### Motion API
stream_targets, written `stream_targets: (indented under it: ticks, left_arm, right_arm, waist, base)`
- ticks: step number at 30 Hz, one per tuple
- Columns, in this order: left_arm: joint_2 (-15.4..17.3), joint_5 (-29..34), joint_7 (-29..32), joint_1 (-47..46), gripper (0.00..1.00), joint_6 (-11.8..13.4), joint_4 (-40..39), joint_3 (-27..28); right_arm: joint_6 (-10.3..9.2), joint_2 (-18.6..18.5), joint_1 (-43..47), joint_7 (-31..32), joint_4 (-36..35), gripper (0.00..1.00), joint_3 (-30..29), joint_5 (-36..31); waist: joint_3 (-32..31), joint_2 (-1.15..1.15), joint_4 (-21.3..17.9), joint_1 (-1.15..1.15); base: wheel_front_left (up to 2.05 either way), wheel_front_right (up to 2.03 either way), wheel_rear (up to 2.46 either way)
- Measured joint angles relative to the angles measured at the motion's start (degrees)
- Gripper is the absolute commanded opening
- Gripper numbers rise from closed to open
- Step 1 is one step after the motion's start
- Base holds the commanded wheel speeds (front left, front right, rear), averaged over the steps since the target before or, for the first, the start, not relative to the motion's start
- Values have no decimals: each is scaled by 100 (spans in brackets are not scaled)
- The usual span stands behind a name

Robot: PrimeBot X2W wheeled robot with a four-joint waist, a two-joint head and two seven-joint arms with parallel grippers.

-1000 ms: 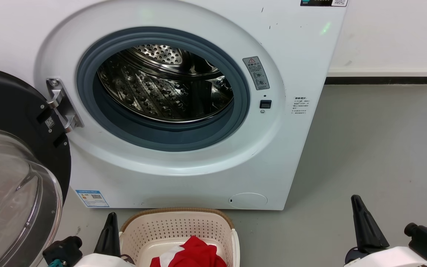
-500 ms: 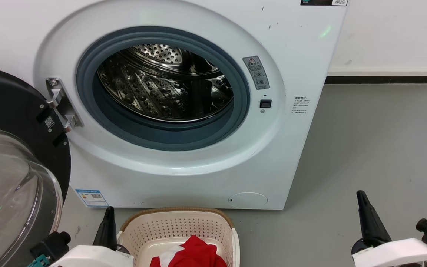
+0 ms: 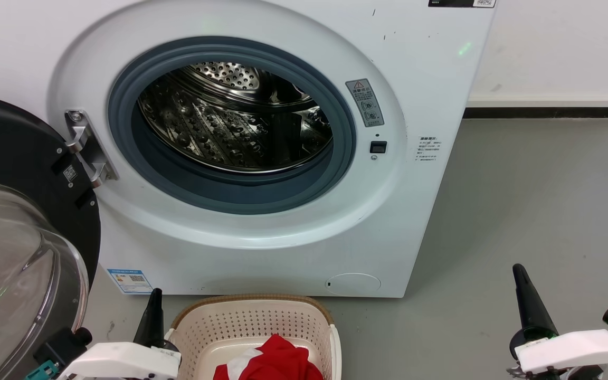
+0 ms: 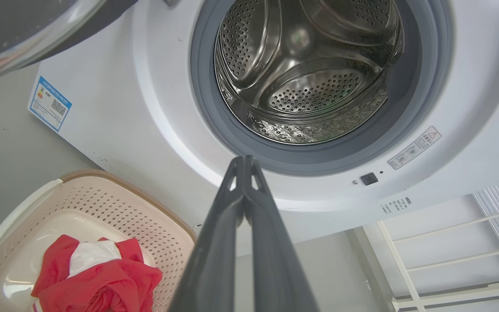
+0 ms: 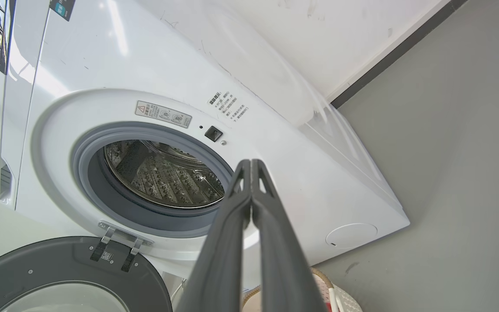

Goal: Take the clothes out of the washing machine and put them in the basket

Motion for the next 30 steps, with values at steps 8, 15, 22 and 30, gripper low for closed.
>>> stream_targets:
  ticks: [8, 15, 22, 30]
  left_arm:
    - [0, -483, 112, -89, 0, -36, 23, 47]
    - [0, -955, 221, -170, 0, -76, 43, 99]
    - [0, -1390, 323, -223, 0, -108, 65, 134]
    - [0, -1848, 425, -309, 0, -154, 87, 174]
  right_arm:
    - [0, -8, -81, 123, 58, 0, -42, 505]
    - [-1, -11, -141, 235, 118, 0, -90, 982]
    - [-1, -12, -238, 332, 174, 0, -138, 1433]
    - [-1, -13, -328, 449, 225, 0, -190, 1902]
  waist:
    - [6, 0, 1, 0]
    - [13, 0, 2, 0]
    - [19, 0, 4, 0]
    - [26, 0, 5, 0]
  base:
    - [0, 0, 0]
    - [0, 0, 0]
    - [0, 0, 0]
    - [0, 0, 0]
